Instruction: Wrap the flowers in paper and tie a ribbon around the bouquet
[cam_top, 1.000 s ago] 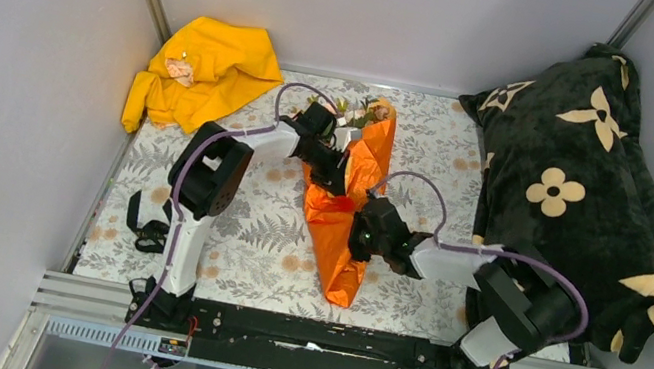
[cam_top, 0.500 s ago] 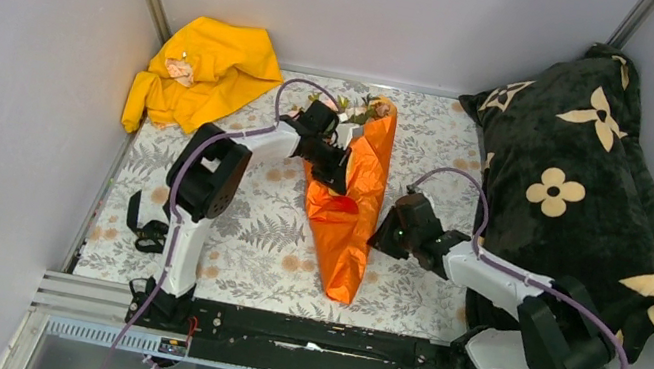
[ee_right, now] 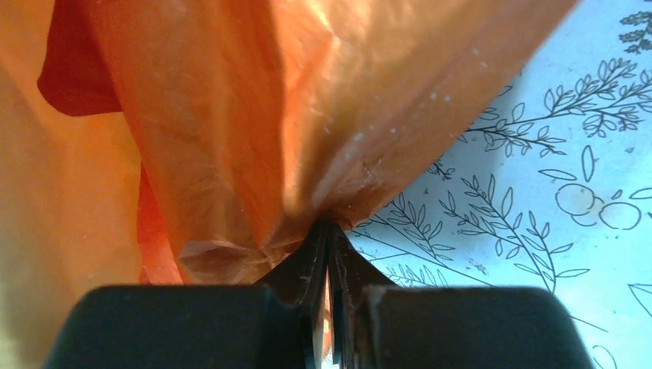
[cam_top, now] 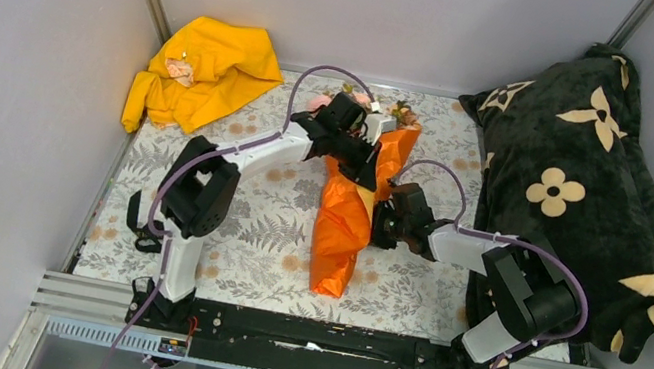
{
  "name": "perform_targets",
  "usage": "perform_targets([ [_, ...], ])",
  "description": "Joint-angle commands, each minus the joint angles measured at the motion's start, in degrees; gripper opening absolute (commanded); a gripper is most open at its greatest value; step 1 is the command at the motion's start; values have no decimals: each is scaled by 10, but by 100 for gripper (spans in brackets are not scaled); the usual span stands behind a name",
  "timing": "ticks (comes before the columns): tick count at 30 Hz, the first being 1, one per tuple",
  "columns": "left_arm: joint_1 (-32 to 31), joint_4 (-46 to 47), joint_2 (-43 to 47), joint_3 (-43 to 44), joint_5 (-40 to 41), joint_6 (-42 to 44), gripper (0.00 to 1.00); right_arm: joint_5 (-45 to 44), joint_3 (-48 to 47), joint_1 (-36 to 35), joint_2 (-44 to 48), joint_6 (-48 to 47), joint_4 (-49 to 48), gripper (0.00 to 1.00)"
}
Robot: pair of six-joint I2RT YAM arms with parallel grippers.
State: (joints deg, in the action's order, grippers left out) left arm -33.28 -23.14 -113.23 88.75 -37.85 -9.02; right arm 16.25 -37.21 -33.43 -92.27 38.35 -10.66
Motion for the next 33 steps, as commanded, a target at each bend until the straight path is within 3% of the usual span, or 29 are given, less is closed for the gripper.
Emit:
perform_targets([
  [1,-4,31,-60,35,-14,-36,0,10,7,-3,-7,-5,-23,8],
  [5,-4,37,-119,59,21,-42,0,-15,20,-2,20,14,-9,7],
  [10,-4,16,-161,71,57,-19,0,-126,21,-3,103,13,107,10],
  [16,-4,23,-158,62,61,-16,2,-252,-20,-3,214,-49,261,22],
  [18,-4,25,-156,60,63,-15,3,-241,-35,-3,236,-91,259,29],
  [20,-4,25,-156,60,64,-15,4,-196,-44,-3,237,-132,236,42],
  [26,-4,25,-154,60,66,-14,6,-114,-76,-10,156,-171,196,64],
  [31,-4,22,-152,63,73,-10,6,-89,-95,-12,92,-182,157,65],
  [33,-5,21,-153,64,75,-8,7,-84,-100,-12,71,-182,145,54],
])
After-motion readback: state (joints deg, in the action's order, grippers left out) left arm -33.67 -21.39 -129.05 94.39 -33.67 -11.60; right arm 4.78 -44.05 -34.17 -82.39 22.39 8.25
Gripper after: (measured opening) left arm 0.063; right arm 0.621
